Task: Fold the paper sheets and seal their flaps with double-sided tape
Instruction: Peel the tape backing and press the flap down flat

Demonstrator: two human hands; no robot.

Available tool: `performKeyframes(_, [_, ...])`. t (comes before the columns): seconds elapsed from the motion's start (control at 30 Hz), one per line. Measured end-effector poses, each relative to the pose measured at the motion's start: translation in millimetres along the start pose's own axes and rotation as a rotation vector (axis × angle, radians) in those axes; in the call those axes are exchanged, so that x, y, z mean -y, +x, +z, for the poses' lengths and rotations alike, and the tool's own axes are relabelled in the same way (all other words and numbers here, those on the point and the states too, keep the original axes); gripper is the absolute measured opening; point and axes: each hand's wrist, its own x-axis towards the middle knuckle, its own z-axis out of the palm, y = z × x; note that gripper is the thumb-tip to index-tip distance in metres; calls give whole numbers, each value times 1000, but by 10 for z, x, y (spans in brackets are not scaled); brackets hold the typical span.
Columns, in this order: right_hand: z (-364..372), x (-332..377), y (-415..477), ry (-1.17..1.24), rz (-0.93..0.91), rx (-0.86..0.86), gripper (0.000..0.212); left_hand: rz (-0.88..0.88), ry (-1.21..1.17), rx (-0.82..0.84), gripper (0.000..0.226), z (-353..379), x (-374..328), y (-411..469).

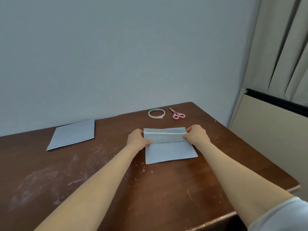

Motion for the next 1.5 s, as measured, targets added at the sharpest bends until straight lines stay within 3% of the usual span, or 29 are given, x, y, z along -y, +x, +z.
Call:
performKeyframes(0.2, [-13, -31, 44, -39, 10, -12, 20, -91, 12, 143, 53, -84, -48, 1])
performKeyframes(0.33, [-28, -25, 55, -61, 18, -12, 16, -52, 33, 53, 68, -143, -36, 32])
performKeyframes(0.47, [-9, -30, 64, -90, 12, -23, 10, -96, 43, 127, 54, -122, -33, -14])
performKeyframes(0.53, [-1, -30, 60, -108, 8, -33, 15, -118, 51, 143, 58, -132, -38, -30])
performKeyframes(0.6, [-6, -27, 54, -117, 8, -35, 17, -44, 143, 74, 59, -139, -48, -47])
performKeyframes(0.7, [0, -14, 50, -115, 10, -24, 23, 269, 312, -110, 38, -96, -104, -129])
performKeyframes(0.83, [0, -16, 44, -112, 14, -28, 23, 458, 463, 211, 33, 110, -198, -240])
performKeyframes(1.1, [8, 27, 26, -101, 37, -27, 31, 408, 489, 253, 26, 52, -207, -34])
performKeyframes(1.27, [-26, 10, 75, -89, 40, -9, 27, 254, 447, 270, 29, -67, -220, 40])
performKeyframes(1.43, [-44, 9, 106, -52, 13, -24, 25, 183, 317, -82, 19, -162, -122, 168])
performKeyframes(1.5, [-25, 22, 115, -63, -9, -49, 25, 109, 191, -102, 25, -148, -67, 210])
